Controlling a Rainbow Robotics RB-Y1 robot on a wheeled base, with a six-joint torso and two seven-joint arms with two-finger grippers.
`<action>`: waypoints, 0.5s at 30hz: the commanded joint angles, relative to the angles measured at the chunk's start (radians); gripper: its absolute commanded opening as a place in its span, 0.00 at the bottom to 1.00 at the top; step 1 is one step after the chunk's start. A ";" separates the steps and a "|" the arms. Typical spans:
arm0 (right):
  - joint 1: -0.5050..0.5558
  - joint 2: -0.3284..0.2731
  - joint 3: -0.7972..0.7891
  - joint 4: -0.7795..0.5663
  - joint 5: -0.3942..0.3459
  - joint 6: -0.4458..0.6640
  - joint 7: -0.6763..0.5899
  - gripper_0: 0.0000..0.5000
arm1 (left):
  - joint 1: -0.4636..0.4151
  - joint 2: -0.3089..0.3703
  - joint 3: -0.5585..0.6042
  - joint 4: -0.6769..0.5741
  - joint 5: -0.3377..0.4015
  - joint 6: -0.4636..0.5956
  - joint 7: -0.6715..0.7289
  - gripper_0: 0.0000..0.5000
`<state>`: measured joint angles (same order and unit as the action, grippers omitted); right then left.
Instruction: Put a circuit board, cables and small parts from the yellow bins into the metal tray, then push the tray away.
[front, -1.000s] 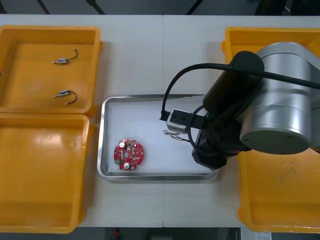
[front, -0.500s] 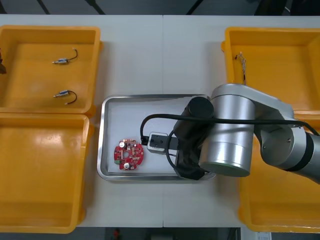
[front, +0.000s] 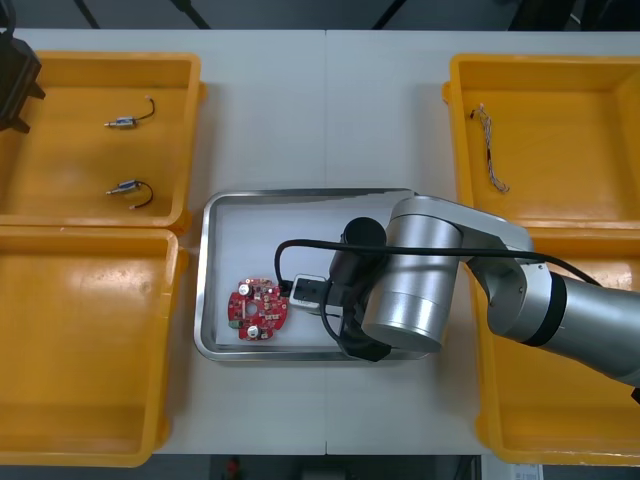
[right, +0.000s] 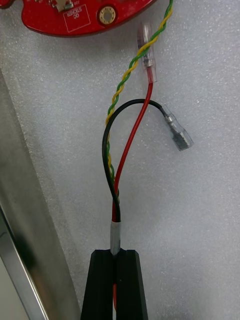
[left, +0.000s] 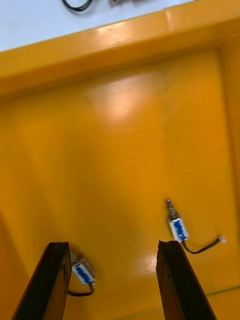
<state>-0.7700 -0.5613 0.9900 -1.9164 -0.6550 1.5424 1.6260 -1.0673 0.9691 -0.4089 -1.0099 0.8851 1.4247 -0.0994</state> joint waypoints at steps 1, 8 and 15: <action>-0.029 0.023 0.012 -0.010 0.011 -0.010 0.043 0.22 | -0.137 -0.073 0.030 0.119 -0.060 -0.063 0.076 1.00; -0.029 0.023 0.012 -0.010 0.015 -0.010 0.032 1.00 | -0.192 -0.171 0.030 0.274 -0.170 -0.201 0.210 1.00; -0.031 0.021 -0.034 -0.035 0.006 0.041 0.015 1.00 | -0.194 -0.230 0.027 0.367 -0.184 -0.314 0.207 1.00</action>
<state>-0.7715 -0.5583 0.9895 -1.9143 -0.6482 1.5501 1.6260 -1.2084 0.7660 -0.4084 -0.6682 0.7136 1.1511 0.1897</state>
